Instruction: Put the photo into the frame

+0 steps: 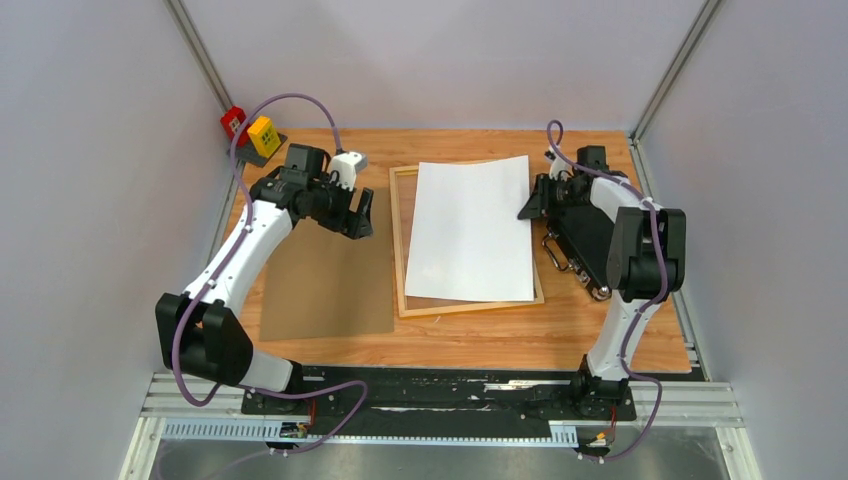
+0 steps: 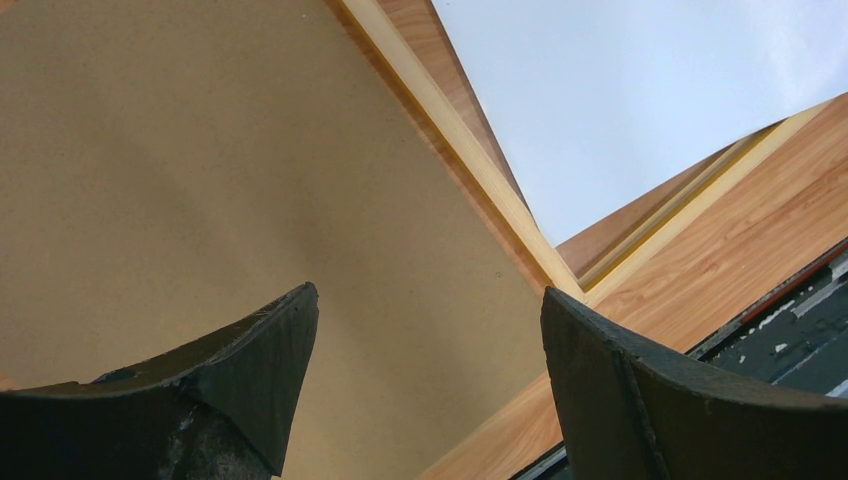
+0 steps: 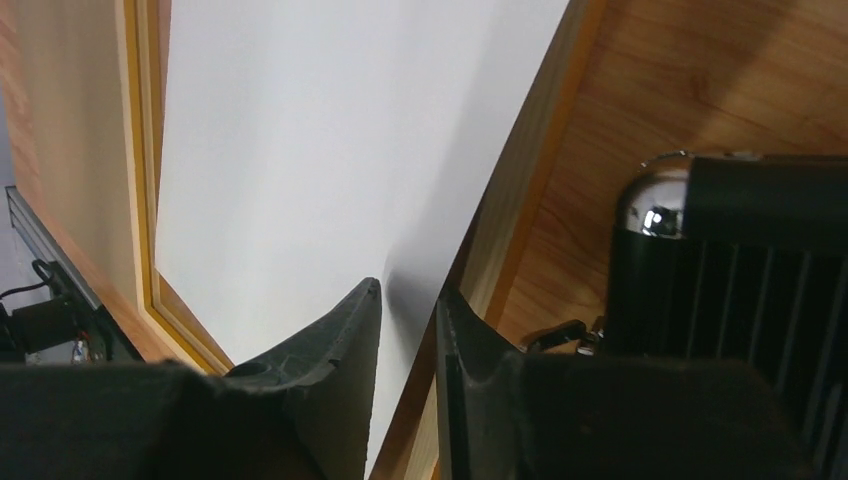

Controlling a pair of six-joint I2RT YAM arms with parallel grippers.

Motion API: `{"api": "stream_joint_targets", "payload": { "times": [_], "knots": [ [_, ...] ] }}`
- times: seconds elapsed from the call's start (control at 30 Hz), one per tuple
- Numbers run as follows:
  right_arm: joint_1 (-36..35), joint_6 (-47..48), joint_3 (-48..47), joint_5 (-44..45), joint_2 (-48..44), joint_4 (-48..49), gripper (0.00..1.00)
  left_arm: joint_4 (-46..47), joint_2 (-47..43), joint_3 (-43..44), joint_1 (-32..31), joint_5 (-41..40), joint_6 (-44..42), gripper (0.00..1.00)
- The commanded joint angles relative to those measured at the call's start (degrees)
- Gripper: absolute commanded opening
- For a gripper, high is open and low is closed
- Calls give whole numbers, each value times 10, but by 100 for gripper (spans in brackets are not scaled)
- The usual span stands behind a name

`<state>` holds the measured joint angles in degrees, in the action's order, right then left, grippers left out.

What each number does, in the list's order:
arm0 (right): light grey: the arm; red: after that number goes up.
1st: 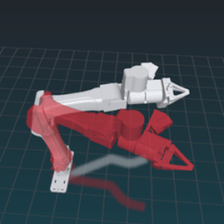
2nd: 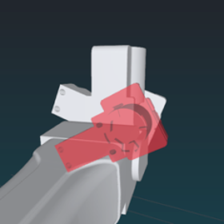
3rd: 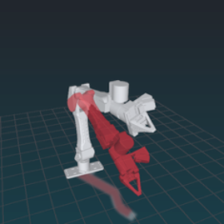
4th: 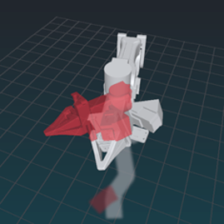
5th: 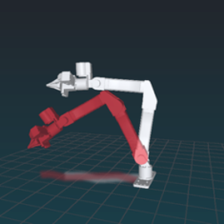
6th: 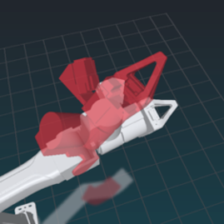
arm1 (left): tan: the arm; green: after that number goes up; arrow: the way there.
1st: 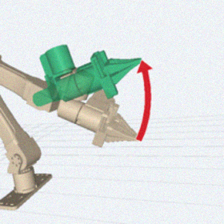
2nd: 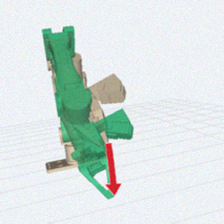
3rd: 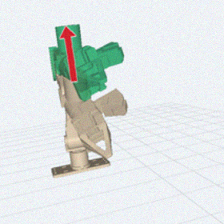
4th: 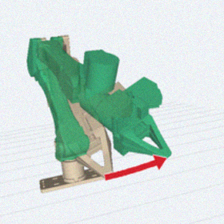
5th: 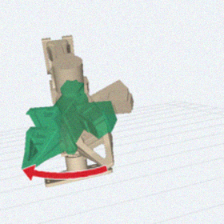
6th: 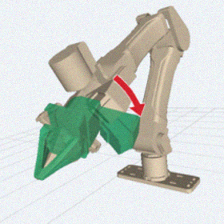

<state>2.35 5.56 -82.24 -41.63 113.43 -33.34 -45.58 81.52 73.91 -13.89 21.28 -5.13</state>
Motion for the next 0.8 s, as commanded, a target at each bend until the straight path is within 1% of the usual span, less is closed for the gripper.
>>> {"api": "stream_joint_targets", "payload": {
  "times": [0.0, 0.13, 0.33, 0.57, 0.77],
  "knots": [
    [10, -52, 39, -43, -18, 87, 24, 9, -9, -1, 0, 2, -11, 89],
    [14, -83, 50, -50, -18, 104, 13, 8, -11, -1, 0, 2, -11, 89],
    [37, -124, 38, -104, -27, 107, 0, 9, -15, -3, 0, 1, -11, 89],
    [65, -143, 22, -135, -44, 100, 0, 11, -23, -7, 0, 1, -11, 89],
    [65, -90, -39, -124, -20, 10, 0, 11, -23, -8, 0, -2, -11, 89]
  ]
}}
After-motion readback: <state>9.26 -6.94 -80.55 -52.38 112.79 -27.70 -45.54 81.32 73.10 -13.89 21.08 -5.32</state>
